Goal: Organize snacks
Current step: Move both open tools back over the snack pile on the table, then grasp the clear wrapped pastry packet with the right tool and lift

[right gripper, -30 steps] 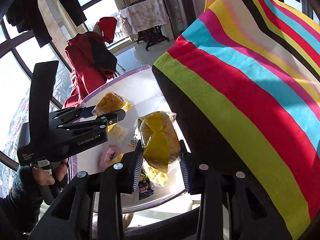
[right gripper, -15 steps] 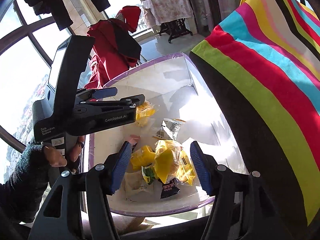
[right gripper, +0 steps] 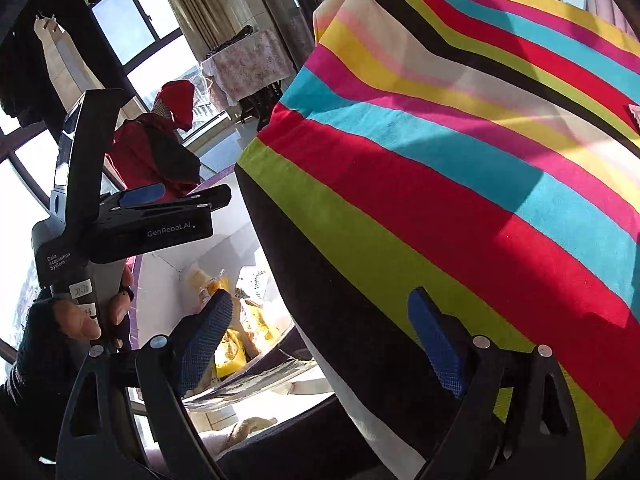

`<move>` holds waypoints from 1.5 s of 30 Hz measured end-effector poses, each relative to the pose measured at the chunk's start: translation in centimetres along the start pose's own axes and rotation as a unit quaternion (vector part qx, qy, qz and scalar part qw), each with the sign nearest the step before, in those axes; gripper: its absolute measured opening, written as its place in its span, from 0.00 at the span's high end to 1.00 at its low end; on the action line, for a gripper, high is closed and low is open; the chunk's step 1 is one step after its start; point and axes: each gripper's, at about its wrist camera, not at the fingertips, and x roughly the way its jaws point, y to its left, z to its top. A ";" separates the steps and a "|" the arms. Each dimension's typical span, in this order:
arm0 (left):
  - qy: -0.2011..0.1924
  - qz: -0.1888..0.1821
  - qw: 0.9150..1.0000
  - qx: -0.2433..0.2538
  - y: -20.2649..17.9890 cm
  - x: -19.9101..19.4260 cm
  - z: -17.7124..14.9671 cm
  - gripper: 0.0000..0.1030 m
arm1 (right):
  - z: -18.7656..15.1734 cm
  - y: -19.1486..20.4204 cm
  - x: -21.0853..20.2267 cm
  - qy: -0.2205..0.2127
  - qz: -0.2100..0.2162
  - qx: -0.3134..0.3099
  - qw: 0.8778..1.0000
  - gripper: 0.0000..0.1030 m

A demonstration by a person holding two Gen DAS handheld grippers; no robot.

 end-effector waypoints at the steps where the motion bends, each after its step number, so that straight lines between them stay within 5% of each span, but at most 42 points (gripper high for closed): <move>1: -0.009 -0.029 1.000 0.006 -1.8 -0.3 1.0 0.02 | 0.1 -1.6 -1.6 -0.025 -0.002 0.020 0.999 0.16; 5: -0.033 -0.134 0.990 0.027 -9.6 -0.5 4.6 0.02 | 0.0 -8.7 -7.7 -0.108 -0.074 0.097 0.987 0.16; 10: 0.014 -0.226 0.971 0.077 -21.1 2.8 6.9 0.02 | -2.2 -18.4 -11.7 -0.121 -0.184 0.203 0.954 0.16; 17: 0.001 -0.263 0.955 0.138 -31.8 5.4 8.2 0.02 | -3.5 -25.7 -13.2 -0.114 -0.233 0.247 0.934 0.16; 26: 0.023 -0.305 0.948 0.090 -30.9 8.0 9.0 0.02 | 4.9 -34.3 -11.8 -0.105 -0.329 0.199 0.917 0.16; 32: 0.015 -0.314 0.946 0.077 -30.6 8.0 8.7 0.02 | 11.8 -39.2 -8.3 -0.043 -0.333 0.091 0.938 0.16; 36: 0.014 -0.320 0.945 0.068 -30.4 8.3 8.8 0.02 | 13.6 -40.8 -5.9 0.026 -0.282 0.057 0.957 0.16; 45: 0.013 -0.318 0.945 0.071 -30.4 8.3 8.5 0.02 | 14.0 -41.8 -5.2 0.065 -0.279 0.016 0.958 0.16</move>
